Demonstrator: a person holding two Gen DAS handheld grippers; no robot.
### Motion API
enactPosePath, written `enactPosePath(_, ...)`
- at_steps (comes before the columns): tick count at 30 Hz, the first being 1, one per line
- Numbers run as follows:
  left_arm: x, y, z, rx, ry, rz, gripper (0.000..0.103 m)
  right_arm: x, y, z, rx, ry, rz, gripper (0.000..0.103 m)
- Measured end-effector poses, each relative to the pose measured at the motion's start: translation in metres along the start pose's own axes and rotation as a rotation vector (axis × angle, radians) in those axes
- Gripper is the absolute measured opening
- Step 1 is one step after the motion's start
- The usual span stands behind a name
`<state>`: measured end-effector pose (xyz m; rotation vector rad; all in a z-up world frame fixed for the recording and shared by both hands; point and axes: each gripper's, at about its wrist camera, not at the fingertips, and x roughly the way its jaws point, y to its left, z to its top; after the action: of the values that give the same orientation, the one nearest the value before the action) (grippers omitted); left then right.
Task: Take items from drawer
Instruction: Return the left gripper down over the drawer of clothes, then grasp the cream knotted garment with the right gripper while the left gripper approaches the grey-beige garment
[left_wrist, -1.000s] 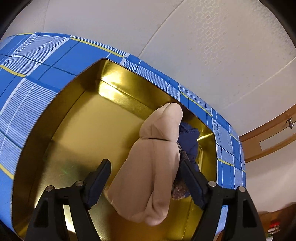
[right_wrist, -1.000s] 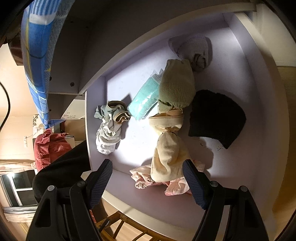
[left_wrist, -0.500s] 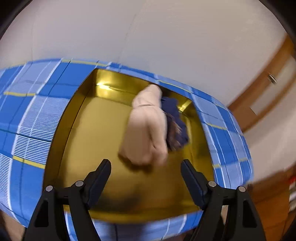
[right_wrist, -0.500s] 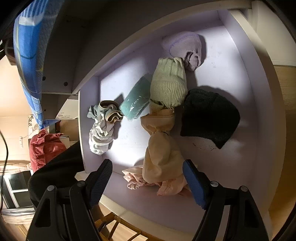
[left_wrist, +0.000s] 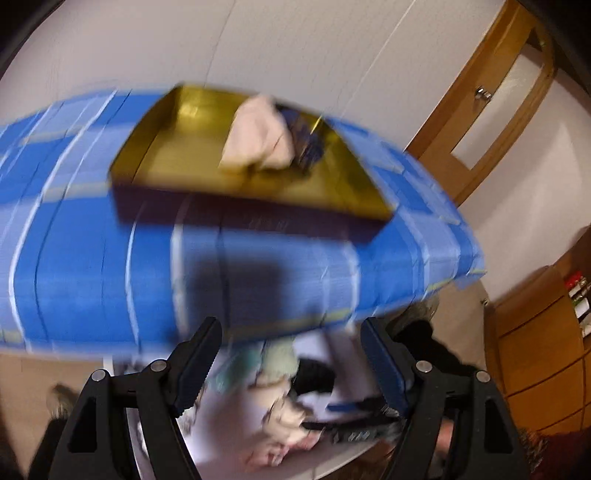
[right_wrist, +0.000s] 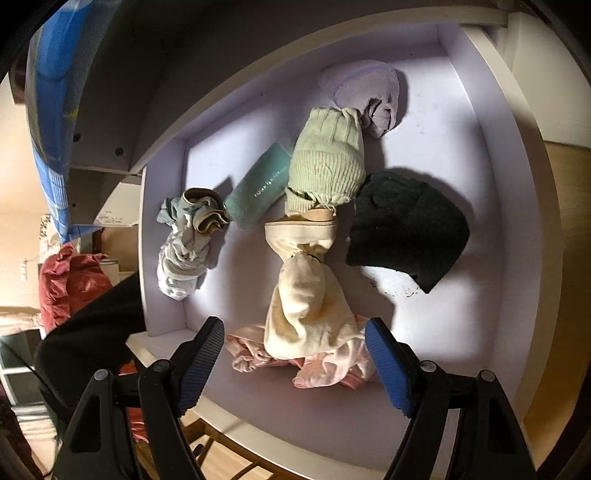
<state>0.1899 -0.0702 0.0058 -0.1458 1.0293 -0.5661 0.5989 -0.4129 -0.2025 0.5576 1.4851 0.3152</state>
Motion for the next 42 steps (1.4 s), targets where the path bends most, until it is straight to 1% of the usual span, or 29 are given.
enactPosePath(4,0.020,0.024,-0.038,-0.070,0.074,0.041,0.079,0.005,0.004,-0.004,-0.041,0.012,-0.037,0.080)
enactPosePath(5,0.028,0.030,-0.050,-0.081,0.102,0.069,0.079,0.006,0.005,-0.005,-0.046,0.014,-0.042,0.080)
enactPosePath(8,0.046,0.043,-0.074,-0.112,0.149,0.105,0.079,0.007,0.004,-0.005,-0.046,0.013,-0.048,0.080)
enactPosePath(11,0.060,0.058,-0.098,-0.169,0.173,0.120,0.079,0.006,0.002,-0.005,-0.039,0.004,-0.059,0.081)
enactPosePath(14,0.071,0.072,-0.114,-0.207,0.213,0.163,0.079,0.005,0.000,-0.005,-0.028,-0.004,-0.065,0.081)
enactPosePath(17,0.078,0.080,-0.120,-0.230,0.239,0.191,0.079,0.003,-0.002,-0.005,-0.016,-0.011,-0.062,0.081)
enactPosePath(21,0.084,0.084,-0.123,-0.236,0.260,0.206,0.079,0.000,-0.004,-0.005,-0.013,-0.018,-0.060,0.082)
enactPosePath(28,0.102,0.083,-0.131,-0.196,0.338,0.237,0.079,0.006,-0.001,-0.006,-0.029,0.008,-0.069,0.082)
enactPosePath(32,0.106,0.088,-0.135,-0.195,0.353,0.244,0.079,0.012,0.002,-0.005,-0.039,0.024,-0.085,0.082)
enactPosePath(35,0.108,0.096,-0.136,-0.212,0.358,0.270,0.079,0.018,0.006,-0.004,-0.044,0.034,-0.089,0.082)
enactPosePath(38,0.108,0.110,-0.138,-0.252,0.368,0.300,0.079,0.023,0.013,-0.001,-0.059,0.036,-0.091,0.082)
enactPosePath(42,0.102,0.129,-0.143,-0.331,0.370,0.342,0.079,0.034,0.025,0.007,-0.090,0.027,-0.104,0.082)
